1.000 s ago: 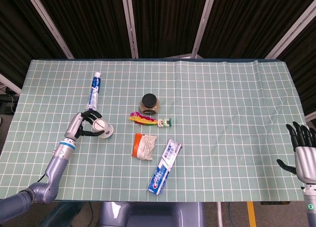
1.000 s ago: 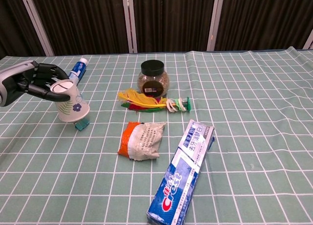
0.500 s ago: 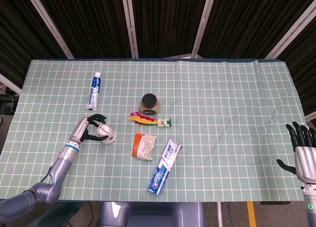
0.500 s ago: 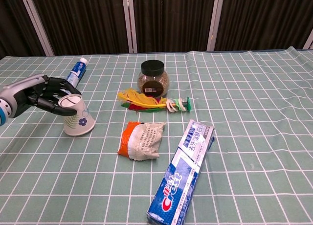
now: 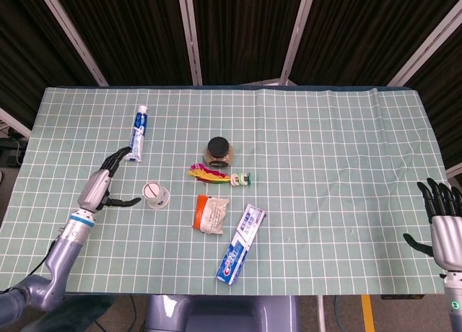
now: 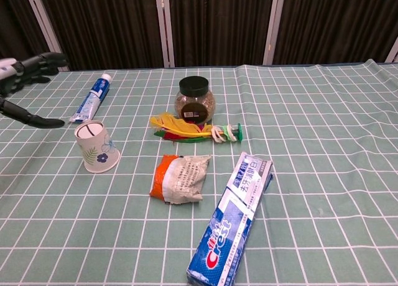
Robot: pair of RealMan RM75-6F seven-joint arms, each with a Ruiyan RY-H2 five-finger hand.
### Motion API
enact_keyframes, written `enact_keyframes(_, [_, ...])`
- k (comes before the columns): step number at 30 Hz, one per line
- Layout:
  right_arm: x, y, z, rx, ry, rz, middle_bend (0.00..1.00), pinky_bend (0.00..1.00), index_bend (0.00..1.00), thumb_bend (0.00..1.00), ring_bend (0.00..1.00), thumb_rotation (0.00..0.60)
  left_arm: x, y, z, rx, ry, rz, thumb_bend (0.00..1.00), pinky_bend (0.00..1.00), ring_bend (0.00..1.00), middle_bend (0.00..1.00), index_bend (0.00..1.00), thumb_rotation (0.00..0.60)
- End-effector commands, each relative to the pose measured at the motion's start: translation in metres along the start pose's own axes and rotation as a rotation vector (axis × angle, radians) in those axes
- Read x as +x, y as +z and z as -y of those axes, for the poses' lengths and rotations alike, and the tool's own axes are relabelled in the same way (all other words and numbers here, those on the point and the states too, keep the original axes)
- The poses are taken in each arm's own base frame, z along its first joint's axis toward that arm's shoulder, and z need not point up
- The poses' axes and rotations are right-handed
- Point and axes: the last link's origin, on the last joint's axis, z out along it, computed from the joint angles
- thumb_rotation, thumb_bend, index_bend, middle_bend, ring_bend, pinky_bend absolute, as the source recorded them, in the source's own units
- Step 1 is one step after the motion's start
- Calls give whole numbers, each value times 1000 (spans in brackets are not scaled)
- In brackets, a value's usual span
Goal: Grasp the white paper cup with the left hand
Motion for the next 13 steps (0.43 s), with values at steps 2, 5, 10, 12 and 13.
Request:
enact_keyframes(2, [2,-1,1,7,7,-6,0,0,0,0,0,600,37,-59,-4,28,342,-126,13,0,0,0,0,600])
enact_keyframes(5, [5,-2,2,16,15,-17,0,0,0,0,0,600,48,-91,-9,98,423,-165,14,0,0,0,0,600])
enact_keyframes(10, [10,-6,7,44,25,-27,0,0,0,0,0,600,58,-135,-9,185,485,-175,14,0,0,0,0,600])
enact_keyframes(12, [10,-7,8,50,27,-27,0,0,0,0,0,600,59,-142,-7,196,498,-174,13,0,0,0,0,600])
enact_keyframes(13, [10,-7,9,53,29,-27,0,0,0,0,0,600,59,-144,-7,197,506,-174,13,0,0,0,0,600])
